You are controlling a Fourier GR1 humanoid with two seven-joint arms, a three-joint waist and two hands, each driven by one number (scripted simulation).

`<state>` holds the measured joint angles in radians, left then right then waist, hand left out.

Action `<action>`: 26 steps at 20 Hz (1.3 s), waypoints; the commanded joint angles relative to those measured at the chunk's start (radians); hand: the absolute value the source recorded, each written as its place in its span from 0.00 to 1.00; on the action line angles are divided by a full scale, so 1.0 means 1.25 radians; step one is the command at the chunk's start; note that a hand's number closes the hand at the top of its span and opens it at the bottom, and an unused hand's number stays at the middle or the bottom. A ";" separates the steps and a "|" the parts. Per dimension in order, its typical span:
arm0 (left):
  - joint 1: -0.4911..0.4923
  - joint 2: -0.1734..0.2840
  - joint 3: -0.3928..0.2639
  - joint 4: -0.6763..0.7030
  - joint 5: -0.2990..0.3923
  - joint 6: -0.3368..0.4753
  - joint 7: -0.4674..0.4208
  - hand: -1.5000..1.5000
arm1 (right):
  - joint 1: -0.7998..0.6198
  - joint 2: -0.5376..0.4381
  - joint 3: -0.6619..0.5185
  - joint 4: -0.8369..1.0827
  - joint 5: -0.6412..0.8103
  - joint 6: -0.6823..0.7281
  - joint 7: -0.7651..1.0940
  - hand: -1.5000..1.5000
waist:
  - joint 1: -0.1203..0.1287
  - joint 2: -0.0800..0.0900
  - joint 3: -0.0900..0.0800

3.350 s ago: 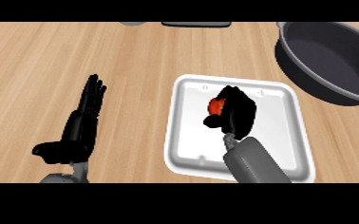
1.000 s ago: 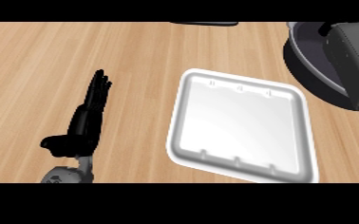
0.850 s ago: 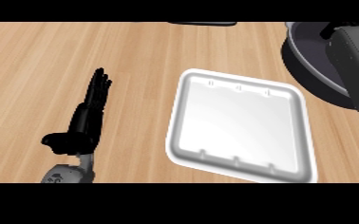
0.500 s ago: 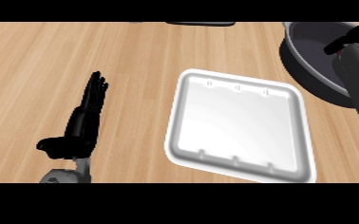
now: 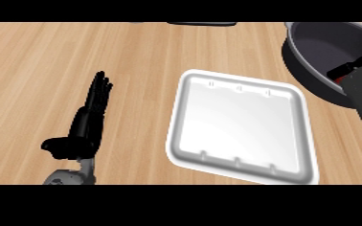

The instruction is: Pick the tomato from the tray and place it in the pot

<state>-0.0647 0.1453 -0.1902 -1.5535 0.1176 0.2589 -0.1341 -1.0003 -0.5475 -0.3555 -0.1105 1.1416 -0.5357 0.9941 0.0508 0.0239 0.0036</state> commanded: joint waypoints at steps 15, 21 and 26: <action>0.016 -0.007 0.026 0.027 0.000 0.003 -0.024 0.50 | 0.144 0.066 -0.220 -0.325 -0.290 -0.462 -0.427 0.00 | -0.030 -0.010 0.001; 0.052 -0.005 0.015 -0.024 -0.011 -0.001 -0.013 0.50 | 0.257 0.094 -0.264 -0.426 -0.438 -0.469 -0.604 0.00 | -0.032 -0.016 -0.001; 0.057 0.024 0.057 -0.050 0.012 -0.035 0.020 0.50 | 0.358 0.139 -0.246 -0.550 -0.536 -0.449 -0.691 0.00 | -0.038 -0.019 -0.002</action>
<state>-0.0015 0.1536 -0.1514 -1.5785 0.1158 0.2368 -0.1410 -0.6316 -0.4008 -0.6702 -0.7095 0.5528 -1.0875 0.1994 0.0063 0.0026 0.0019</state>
